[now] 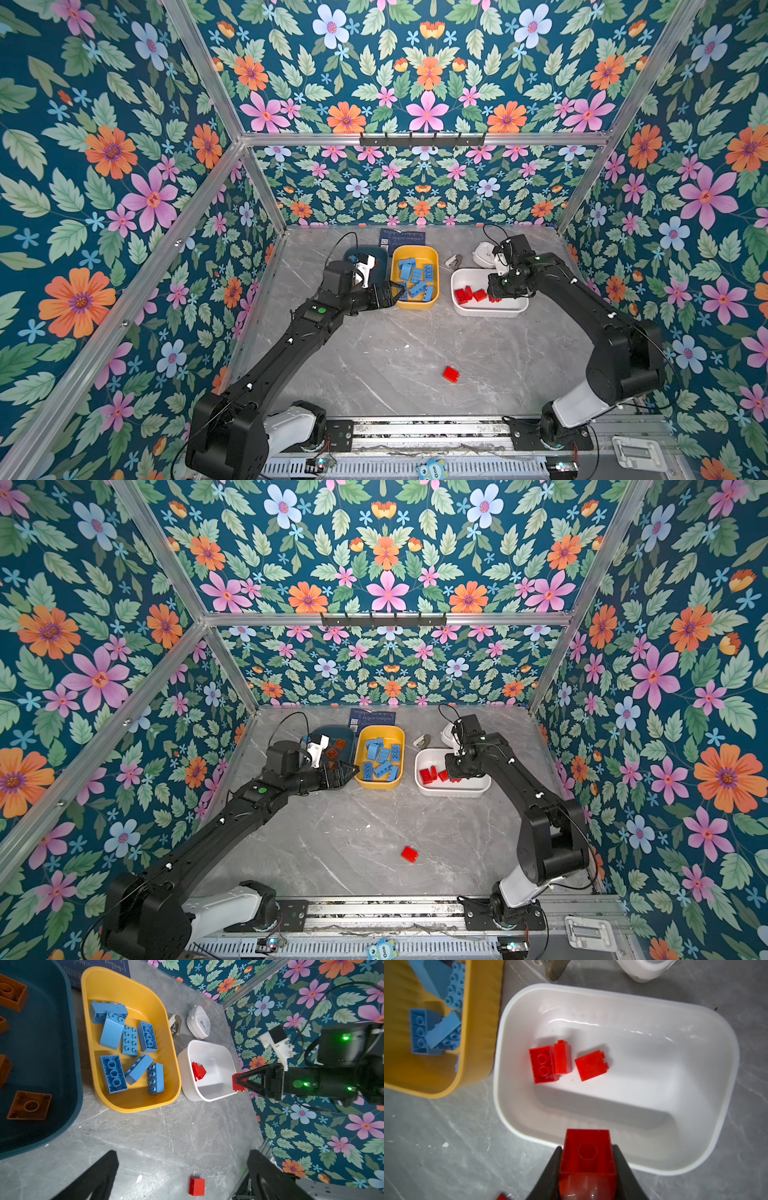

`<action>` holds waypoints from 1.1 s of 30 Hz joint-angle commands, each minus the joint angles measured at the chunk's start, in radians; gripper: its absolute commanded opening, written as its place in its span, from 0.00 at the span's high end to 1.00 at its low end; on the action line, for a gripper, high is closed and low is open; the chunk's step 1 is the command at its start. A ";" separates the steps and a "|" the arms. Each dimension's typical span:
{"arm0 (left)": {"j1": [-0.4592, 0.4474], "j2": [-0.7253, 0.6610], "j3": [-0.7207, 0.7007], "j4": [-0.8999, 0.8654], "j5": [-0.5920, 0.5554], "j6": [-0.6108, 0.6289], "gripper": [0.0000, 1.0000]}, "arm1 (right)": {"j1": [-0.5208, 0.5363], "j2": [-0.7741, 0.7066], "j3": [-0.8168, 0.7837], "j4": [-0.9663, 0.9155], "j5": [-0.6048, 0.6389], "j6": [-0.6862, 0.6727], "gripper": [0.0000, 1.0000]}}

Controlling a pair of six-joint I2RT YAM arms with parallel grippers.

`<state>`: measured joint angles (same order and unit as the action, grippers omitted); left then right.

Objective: Sort the legos into containers by color
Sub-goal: Place the lego in the container.

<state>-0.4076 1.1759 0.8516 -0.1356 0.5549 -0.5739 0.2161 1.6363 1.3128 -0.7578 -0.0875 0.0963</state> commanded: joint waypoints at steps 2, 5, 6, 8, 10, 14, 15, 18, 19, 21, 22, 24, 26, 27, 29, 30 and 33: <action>0.001 -0.002 0.015 0.041 0.005 -0.015 0.00 | -0.032 0.122 0.053 0.037 -0.025 -0.046 0.70; 0.000 -0.007 0.019 0.038 -0.003 -0.014 0.00 | -0.034 0.193 0.087 0.055 -0.026 -0.046 0.67; 0.001 -0.007 0.021 0.034 -0.005 -0.011 0.00 | -0.034 0.212 0.103 0.050 -0.033 -0.046 0.65; 0.002 -0.009 0.029 0.018 -0.009 -0.004 0.00 | -0.034 0.237 0.120 0.037 -0.043 -0.047 0.55; 0.003 -0.011 0.037 -0.005 -0.016 0.008 0.00 | -0.028 0.224 0.111 0.038 -0.044 -0.047 0.43; 0.003 -0.017 0.035 -0.017 -0.025 0.019 0.00 | 0.005 0.149 0.062 0.027 -0.067 -0.050 0.32; 0.002 -0.016 0.035 -0.019 -0.024 0.021 0.00 | 0.023 0.122 0.043 0.022 -0.076 -0.049 0.31; 0.003 -0.013 0.032 -0.024 -0.024 0.025 0.00 | 0.104 0.035 -0.034 0.008 -0.094 -0.037 0.29; 0.003 -0.013 0.030 -0.025 -0.022 0.026 0.00 | 0.136 -0.017 -0.070 0.013 -0.103 -0.026 0.29; 0.004 -0.012 0.029 -0.027 -0.020 0.029 0.00 | 0.208 -0.077 -0.136 0.027 -0.112 -0.009 0.27; 0.005 -0.012 0.029 -0.027 -0.018 0.031 0.00 | 0.247 -0.096 -0.160 0.029 -0.112 -0.004 0.27; 0.006 -0.013 0.030 -0.032 -0.013 0.035 0.00 | 0.338 -0.131 -0.209 0.034 -0.097 0.009 0.25; 0.007 -0.014 0.032 -0.041 -0.010 0.038 0.00 | 0.428 -0.149 -0.252 0.041 -0.074 0.026 0.24; 0.007 -0.016 0.032 -0.047 -0.011 0.041 0.00 | 0.474 -0.152 -0.272 0.043 -0.062 0.036 0.24; 0.008 -0.023 0.031 -0.061 -0.013 0.049 0.00 | 0.548 -0.153 -0.310 0.051 -0.031 0.051 0.23; 0.008 -0.027 0.028 -0.067 -0.016 0.051 0.00 | 0.578 -0.154 -0.336 0.067 -0.026 0.061 0.23; 0.010 -0.040 0.014 -0.070 -0.020 0.050 0.00 | 0.637 -0.132 -0.386 0.115 -0.017 0.071 0.23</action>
<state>-0.3996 1.1450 0.8722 -0.1936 0.5396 -0.5423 0.8200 1.4937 0.9466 -0.6834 -0.1421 0.1379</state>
